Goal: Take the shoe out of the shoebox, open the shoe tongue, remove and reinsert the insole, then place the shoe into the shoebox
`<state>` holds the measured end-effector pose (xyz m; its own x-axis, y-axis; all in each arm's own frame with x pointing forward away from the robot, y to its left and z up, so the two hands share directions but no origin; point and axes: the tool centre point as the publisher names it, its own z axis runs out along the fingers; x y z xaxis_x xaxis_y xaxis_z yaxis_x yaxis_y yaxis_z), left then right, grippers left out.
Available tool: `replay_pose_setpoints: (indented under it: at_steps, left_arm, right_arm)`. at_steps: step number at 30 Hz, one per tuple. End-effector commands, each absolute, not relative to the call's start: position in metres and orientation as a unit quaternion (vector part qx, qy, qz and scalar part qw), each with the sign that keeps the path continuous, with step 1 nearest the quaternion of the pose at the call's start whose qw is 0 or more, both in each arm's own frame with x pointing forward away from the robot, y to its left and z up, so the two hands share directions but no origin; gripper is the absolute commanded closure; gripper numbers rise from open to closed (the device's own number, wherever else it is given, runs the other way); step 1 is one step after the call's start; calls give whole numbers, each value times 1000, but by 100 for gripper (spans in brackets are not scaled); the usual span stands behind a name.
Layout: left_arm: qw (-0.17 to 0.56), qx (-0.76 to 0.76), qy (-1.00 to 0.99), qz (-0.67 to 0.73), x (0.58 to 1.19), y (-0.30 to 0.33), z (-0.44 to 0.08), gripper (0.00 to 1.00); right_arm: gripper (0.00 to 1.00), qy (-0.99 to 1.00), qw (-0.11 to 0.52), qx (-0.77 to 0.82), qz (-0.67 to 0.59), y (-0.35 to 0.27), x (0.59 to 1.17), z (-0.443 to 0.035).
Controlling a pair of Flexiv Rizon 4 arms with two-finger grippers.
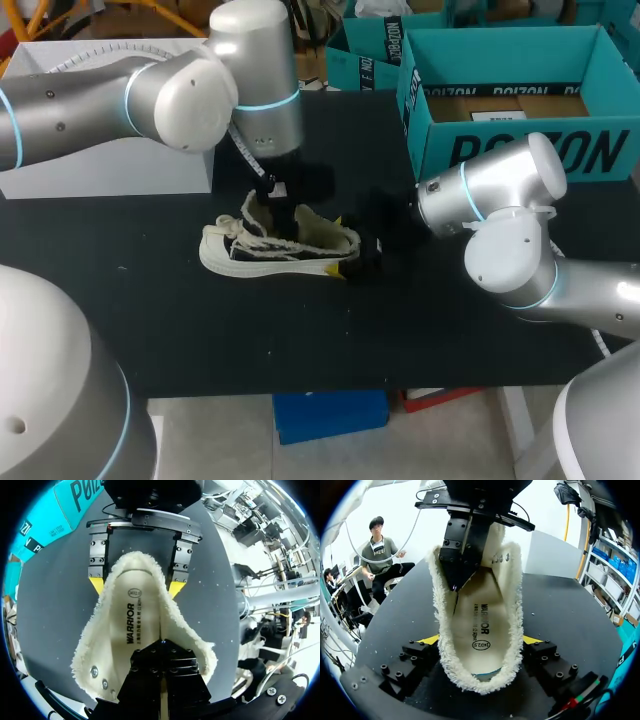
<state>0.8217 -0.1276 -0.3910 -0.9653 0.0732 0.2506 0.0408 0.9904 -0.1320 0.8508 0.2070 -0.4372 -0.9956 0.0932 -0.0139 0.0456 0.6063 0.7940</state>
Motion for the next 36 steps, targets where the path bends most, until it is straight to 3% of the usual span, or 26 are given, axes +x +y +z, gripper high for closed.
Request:
replay_pose_setpoints:
  at_steps: [1, 28, 29, 30, 31, 36]
  left_arm:
    - [131, -29, -989, 63, 822, -130, -399, 100]
    - [123, -13, -991, 55, 807, -132, -423, 100]
    - [119, -13, -991, 53, 807, -132, -423, 86]
    - [113, -15, -992, 52, 808, -132, -423, 65]
    - [106, -14, -993, 48, 808, -132, -423, 58]
    - [65, -8, -998, 24, 807, -129, -426, 51]
  right_arm:
    - [100, 896, 26, 39, 441, 208, 851, -437]
    - [100, 896, 26, 39, 441, 208, 851, -437]
    - [100, 896, 26, 39, 441, 208, 851, -437]
    - [100, 896, 26, 39, 441, 208, 851, -437]
    - [100, 896, 26, 39, 441, 208, 851, -437]
    - [100, 896, 26, 39, 441, 208, 851, -437]
